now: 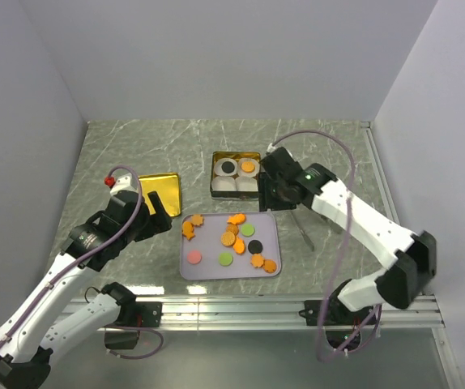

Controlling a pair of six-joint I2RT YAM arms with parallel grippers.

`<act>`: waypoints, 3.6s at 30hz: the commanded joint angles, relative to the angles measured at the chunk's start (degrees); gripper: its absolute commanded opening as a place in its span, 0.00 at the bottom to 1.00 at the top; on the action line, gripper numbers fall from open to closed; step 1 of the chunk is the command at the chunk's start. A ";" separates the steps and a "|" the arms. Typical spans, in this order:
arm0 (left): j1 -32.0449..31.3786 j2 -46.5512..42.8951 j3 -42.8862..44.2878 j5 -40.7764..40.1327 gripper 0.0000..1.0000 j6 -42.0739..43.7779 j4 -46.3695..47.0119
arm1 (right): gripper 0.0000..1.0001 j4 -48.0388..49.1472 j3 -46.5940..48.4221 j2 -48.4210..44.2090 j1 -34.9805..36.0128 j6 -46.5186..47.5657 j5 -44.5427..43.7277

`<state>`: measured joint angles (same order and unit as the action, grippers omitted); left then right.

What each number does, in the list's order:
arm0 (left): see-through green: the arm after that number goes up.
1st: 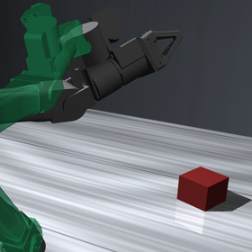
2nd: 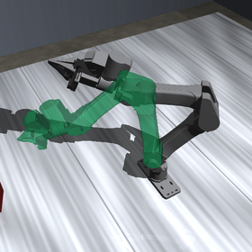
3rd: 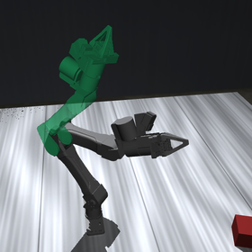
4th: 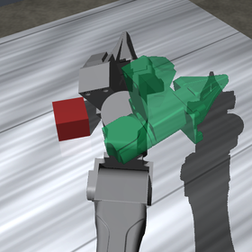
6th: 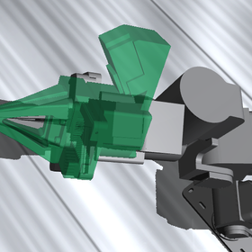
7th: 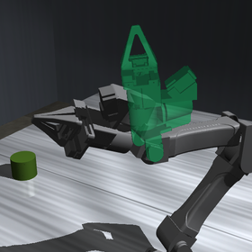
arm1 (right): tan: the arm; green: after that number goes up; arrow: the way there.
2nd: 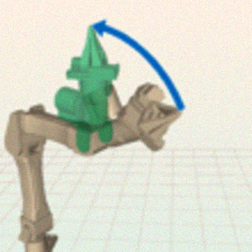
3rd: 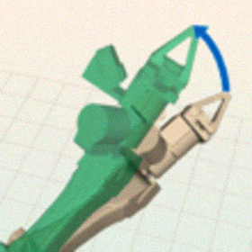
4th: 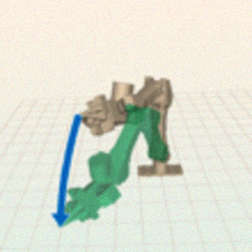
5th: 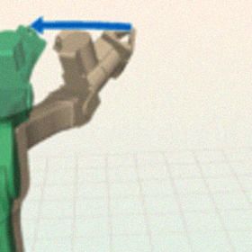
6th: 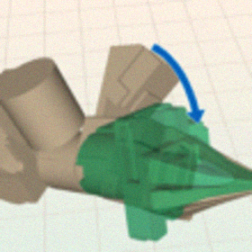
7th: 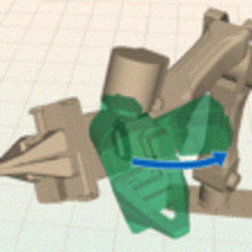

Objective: Pack the cookies

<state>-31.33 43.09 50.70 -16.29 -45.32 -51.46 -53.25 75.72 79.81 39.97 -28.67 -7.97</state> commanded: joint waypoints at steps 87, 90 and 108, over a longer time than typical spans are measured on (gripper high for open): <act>-0.13 -4.23 -2.36 40.48 0.99 -15.76 49.64 | 0.00 54.47 6.47 -3.07 -6.57 -41.09 31.44; -0.13 -7.40 -4.02 36.16 0.99 -20.15 52.58 | 0.00 58.17 2.68 -5.44 -6.13 -44.10 25.91; -0.13 -0.47 -0.87 32.55 0.90 -26.93 59.20 | 0.00 66.52 -3.56 -8.97 -2.96 -50.87 8.06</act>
<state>-31.33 41.78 45.98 16.56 -71.59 3.25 9.89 70.48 71.96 36.49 -78.54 4.10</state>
